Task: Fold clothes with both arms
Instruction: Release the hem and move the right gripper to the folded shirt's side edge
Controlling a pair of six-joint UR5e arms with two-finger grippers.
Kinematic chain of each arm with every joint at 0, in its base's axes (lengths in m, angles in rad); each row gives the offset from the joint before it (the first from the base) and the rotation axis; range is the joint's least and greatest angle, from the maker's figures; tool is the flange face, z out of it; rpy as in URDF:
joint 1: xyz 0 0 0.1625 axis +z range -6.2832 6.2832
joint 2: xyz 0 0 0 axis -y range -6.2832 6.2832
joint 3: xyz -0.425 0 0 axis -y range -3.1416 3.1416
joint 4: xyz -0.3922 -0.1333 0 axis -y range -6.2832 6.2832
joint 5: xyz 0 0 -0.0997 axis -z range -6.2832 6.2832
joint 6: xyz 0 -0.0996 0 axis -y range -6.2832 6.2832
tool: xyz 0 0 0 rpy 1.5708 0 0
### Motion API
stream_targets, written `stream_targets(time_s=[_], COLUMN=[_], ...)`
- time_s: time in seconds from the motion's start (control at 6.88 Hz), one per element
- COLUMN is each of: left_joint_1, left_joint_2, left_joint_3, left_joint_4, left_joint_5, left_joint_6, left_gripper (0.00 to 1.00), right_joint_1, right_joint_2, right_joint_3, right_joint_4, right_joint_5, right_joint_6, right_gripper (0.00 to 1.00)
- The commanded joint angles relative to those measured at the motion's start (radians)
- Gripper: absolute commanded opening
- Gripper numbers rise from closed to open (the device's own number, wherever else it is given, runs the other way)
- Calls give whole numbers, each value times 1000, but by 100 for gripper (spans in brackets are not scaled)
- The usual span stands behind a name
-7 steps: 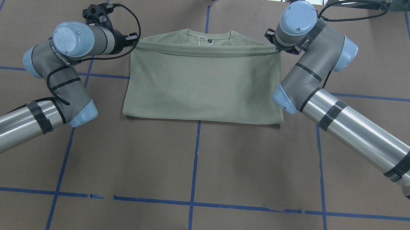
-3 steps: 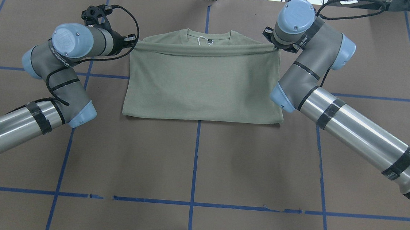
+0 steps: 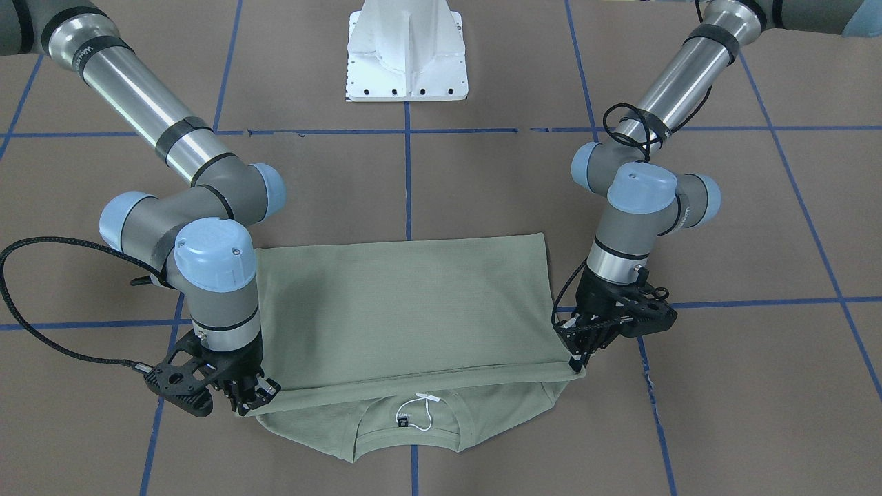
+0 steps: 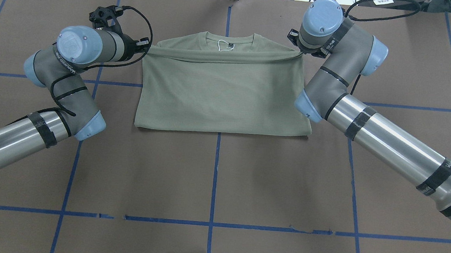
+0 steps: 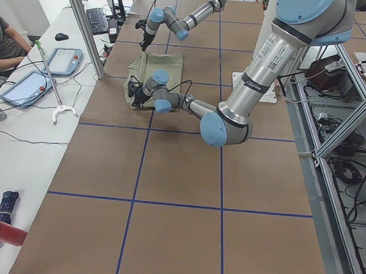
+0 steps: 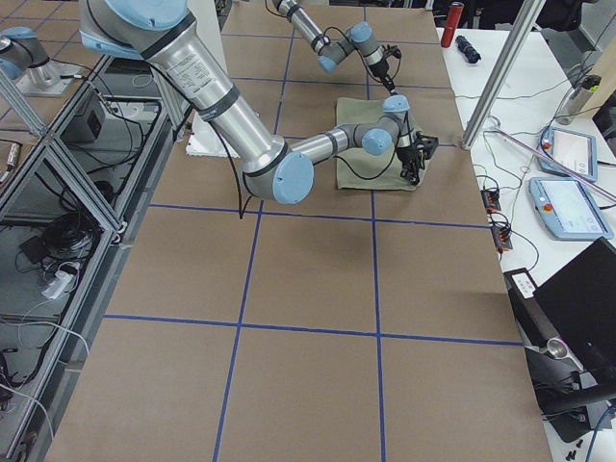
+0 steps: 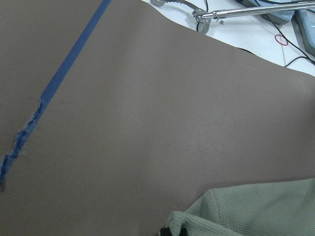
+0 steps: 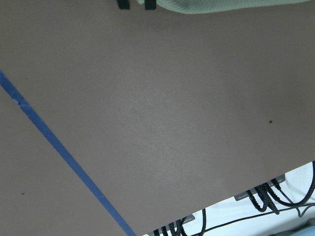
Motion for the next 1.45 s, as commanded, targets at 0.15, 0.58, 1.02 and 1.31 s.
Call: stream_targets(time_s=[0.15,0.58,1.02,1.31], left_joint_1=[-6,-10,-9,-9], left_joint_2=[3,8,6,6], left_joint_3=[-5,-6,-8,-8], left_joint_4=[-14,-63,-65,-66], left_joint_5=[-3,-8,-6,-6], left_joint_6=[53,55,55,53], left_gripper=[43,44,46,46], right_joint_1=[1,-81,-189,-210], right_joint_2=[6,-303,-480,-505], right_joint_3=[70,488,636,637], right_joint_4=[-3,2,5,5], right_joint_5=[11,113,109,104], right_joint_6=[15,169,395,396], right_gripper=[53,63,68,70])
